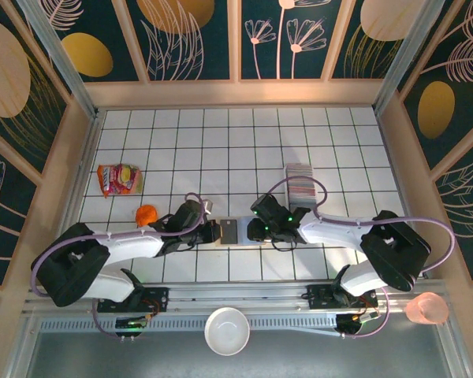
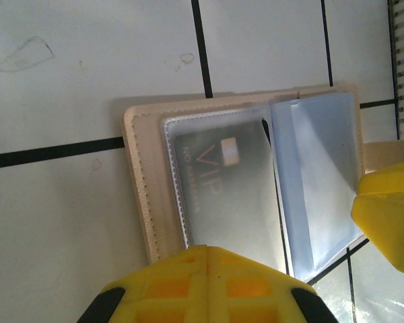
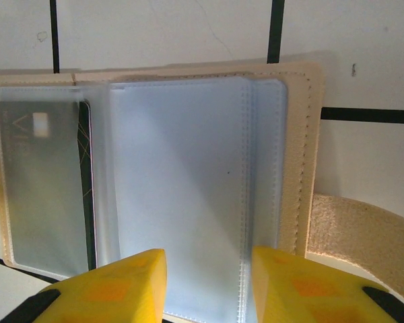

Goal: Put the credit cards into the card holder
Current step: Flip over the card slot on the card holder.

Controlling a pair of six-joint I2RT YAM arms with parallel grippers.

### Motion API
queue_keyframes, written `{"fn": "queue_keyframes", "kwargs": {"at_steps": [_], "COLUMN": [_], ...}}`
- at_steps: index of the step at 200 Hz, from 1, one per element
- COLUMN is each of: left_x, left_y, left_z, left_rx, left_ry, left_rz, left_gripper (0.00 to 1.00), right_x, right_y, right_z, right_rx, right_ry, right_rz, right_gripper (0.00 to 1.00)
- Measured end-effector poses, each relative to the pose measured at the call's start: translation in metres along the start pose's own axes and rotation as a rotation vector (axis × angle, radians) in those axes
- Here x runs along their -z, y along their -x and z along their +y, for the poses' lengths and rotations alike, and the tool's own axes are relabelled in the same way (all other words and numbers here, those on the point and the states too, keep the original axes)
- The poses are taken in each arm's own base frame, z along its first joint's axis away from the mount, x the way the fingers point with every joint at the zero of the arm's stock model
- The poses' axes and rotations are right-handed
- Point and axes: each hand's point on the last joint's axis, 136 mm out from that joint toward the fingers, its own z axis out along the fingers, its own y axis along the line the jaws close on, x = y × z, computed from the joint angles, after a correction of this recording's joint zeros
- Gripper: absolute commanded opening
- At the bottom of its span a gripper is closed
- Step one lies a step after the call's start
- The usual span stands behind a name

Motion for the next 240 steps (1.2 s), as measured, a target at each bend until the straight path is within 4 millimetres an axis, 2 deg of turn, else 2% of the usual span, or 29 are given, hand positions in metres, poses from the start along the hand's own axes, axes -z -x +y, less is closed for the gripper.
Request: {"fn": "queue_keyframes", "kwargs": {"at_steps": [24,137,240], "left_x": [-0.003,-0.007,-0.007], "left_y": [-0.001,-0.002,-0.001], "left_z": [0.000,0.003,0.002], "left_rx": [-0.001,0.001,-0.002], "left_ry": [0.001,0.007,0.008], "left_rz": [0.006,0.009,0.003], "left_gripper": [0.05,0.03,0.02], "right_x": [-0.001,-0.003,0.000], "right_y": [-0.001,-0.006,0.001], "right_z": [0.001,0.005,0.013], "right_rx": [0.000,0.013,0.033], "right_ry": [0.005,0.012,0.001], "right_rz": [0.005,0.022,-0.015], "right_gripper": [0.35,0.35,0.41]}}
